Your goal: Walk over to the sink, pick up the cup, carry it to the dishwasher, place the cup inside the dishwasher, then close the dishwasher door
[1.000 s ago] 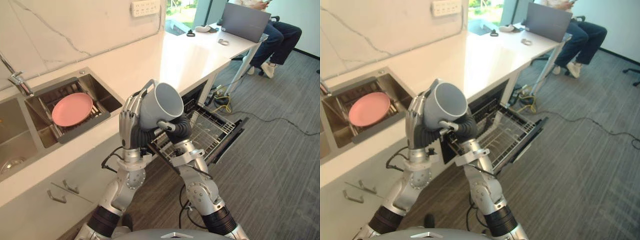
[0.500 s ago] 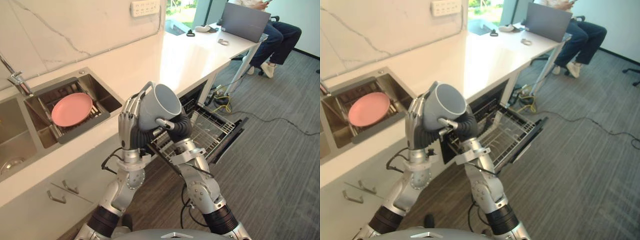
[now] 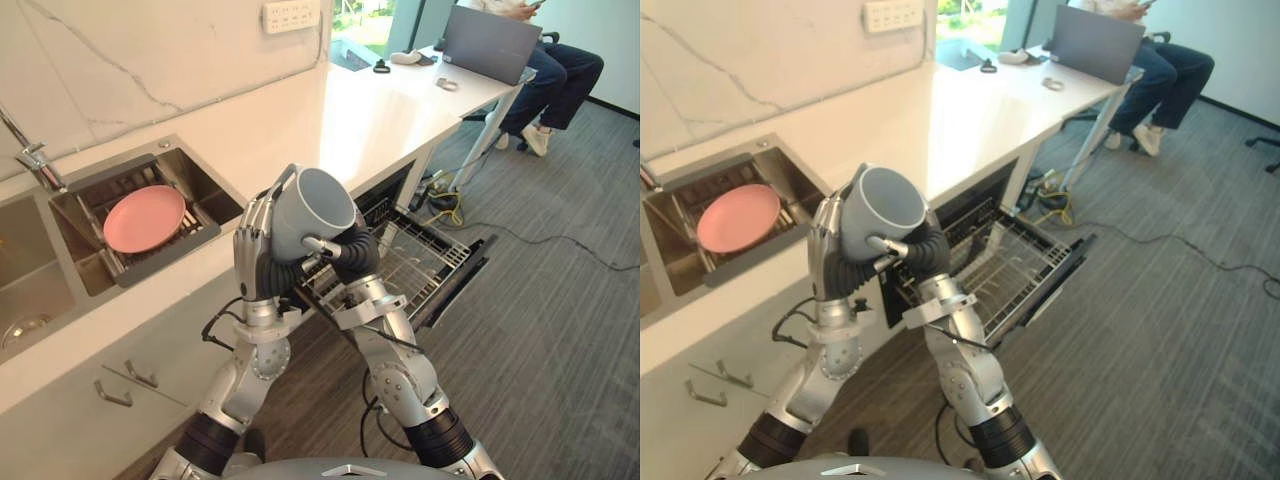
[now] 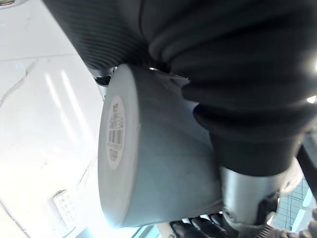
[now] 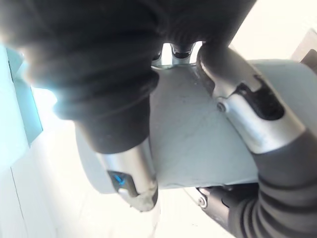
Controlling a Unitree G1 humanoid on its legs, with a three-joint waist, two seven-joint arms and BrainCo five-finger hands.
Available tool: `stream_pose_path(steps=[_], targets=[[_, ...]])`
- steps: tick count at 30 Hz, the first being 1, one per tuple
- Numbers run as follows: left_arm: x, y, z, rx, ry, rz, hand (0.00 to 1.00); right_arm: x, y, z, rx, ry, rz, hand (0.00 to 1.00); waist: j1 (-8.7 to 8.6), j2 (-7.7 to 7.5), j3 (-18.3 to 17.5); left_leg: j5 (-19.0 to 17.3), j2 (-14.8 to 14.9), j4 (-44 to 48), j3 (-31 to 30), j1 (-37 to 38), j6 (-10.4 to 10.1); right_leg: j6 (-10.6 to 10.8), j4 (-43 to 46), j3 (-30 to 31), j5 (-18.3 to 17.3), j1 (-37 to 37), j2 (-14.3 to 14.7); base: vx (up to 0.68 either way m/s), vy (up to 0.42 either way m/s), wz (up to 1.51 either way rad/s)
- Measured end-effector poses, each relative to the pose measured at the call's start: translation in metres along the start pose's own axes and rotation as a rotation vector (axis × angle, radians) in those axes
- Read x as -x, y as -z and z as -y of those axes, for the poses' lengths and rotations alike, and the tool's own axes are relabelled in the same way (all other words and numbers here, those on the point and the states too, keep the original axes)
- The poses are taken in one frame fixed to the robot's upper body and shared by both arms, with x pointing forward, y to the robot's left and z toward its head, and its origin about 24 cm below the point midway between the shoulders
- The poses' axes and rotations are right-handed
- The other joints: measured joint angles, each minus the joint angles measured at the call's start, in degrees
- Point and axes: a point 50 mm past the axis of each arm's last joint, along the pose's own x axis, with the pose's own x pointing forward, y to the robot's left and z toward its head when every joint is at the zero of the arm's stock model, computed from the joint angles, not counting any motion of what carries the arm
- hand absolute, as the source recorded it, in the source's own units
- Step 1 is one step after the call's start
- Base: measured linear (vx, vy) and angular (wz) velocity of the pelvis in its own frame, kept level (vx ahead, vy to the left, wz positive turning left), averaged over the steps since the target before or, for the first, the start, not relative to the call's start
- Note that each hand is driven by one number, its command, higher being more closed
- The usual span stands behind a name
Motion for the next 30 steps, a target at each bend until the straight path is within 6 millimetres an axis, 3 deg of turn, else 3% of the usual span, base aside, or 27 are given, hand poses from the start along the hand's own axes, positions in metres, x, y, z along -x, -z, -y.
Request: stream_pose_path(steps=[7,18,21,26,30], targets=[[0.004,0.008,-0.004,0.012,-0.016,-0.069,0.00,-0.009,-0.011,-0.001,0.017,0.036,0.085,1.00,-0.08,0.00,0.00,0.04,0.00,0.00,0.00,0.00,-0.02,0.00,0.12,0.00,0.02,0.00,0.00,0.00,0.000,0.00],[-0.001,0.020,-0.017,0.026,-0.116,-0.156,0.00,-0.008,-0.026,0.018,0.080,0.163,0.149,1.00,-0.11,0.00,0.00,0.04,0.00,0.00,-0.01,0.03,-0.02,-0.01,0.37,-0.01,0.02,0.02,0.00,0.00,0.000,0.00],[-0.001,0.024,-0.020,0.137,-0.110,-0.223,0.00,-0.007,-0.035,0.026,0.136,0.213,0.178,1.00,-0.10,0.00,0.00,0.04,0.00,0.00,-0.02,0.03,-0.02,-0.01,0.40,-0.03,0.02,0.03,0.00,0.00,0.000,0.00],[0.019,0.026,-0.008,0.473,0.155,-0.371,0.00,0.003,-0.044,0.049,0.237,0.296,0.143,1.00,-0.18,-0.04,0.03,0.03,-0.01,-0.04,-0.03,0.01,-0.02,-0.02,0.47,-0.06,-0.04,0.02,-0.06,0.00,0.000,0.00],[0.061,0.037,0.009,0.599,0.475,-0.522,0.00,0.019,-0.040,0.098,0.412,0.404,-0.027,1.00,-0.13,0.13,0.34,0.34,0.02,-0.04,-0.35,-1.61,0.08,-0.37,0.60,-0.24,-0.17,-1.47,-0.07,-0.01,0.003,0.04]])
